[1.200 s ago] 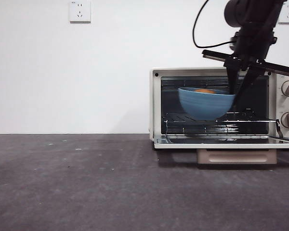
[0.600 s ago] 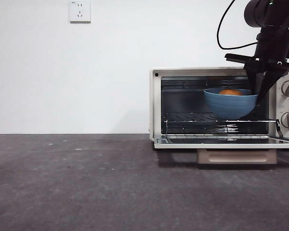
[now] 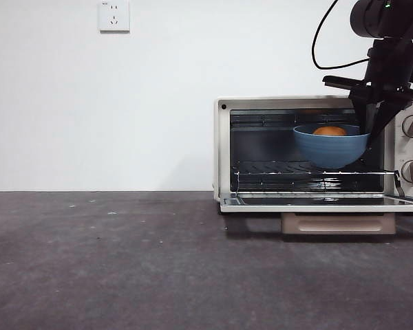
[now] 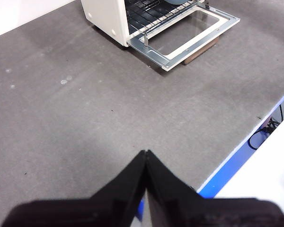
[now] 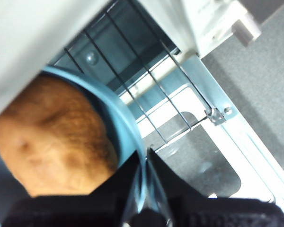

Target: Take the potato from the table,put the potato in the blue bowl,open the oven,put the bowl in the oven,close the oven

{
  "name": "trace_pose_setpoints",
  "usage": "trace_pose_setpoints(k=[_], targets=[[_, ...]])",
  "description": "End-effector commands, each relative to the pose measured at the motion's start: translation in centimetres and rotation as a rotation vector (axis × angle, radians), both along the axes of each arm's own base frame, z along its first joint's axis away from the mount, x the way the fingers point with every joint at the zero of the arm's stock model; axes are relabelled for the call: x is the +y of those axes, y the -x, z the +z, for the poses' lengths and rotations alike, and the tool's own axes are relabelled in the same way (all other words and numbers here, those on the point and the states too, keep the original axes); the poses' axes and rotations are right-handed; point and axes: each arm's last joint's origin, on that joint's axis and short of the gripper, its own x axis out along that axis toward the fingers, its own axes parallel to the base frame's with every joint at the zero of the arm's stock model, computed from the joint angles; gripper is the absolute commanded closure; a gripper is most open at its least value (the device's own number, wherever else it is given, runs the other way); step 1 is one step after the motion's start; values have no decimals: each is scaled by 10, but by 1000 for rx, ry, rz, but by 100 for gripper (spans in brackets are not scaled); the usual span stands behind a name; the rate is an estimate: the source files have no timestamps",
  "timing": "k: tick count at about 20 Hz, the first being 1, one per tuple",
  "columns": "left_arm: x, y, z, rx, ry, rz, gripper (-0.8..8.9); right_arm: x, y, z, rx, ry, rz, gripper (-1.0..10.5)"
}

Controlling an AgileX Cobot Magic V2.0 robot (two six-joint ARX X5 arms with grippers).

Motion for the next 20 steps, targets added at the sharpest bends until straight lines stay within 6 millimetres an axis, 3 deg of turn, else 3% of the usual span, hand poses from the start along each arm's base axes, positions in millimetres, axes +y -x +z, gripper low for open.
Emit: trace_pose_setpoints(k=[1,4,12,16,20], targets=[[-1,-1,-1,4,3,4,819,0,-1,1,-13,2,-1,929],[-1,-1,-1,5,2,4,819,0,-2,1,-25,1,-1,715],[-2,-1,-1,5,0,3,819,0,2,14,-75,3,15,726],[-2,-1,-1,6,0,4,819,-2,17,38,-129,26,65,726],[-6,-4,1,14,20,20,819,-5,45,72,-209,113,215,726]])
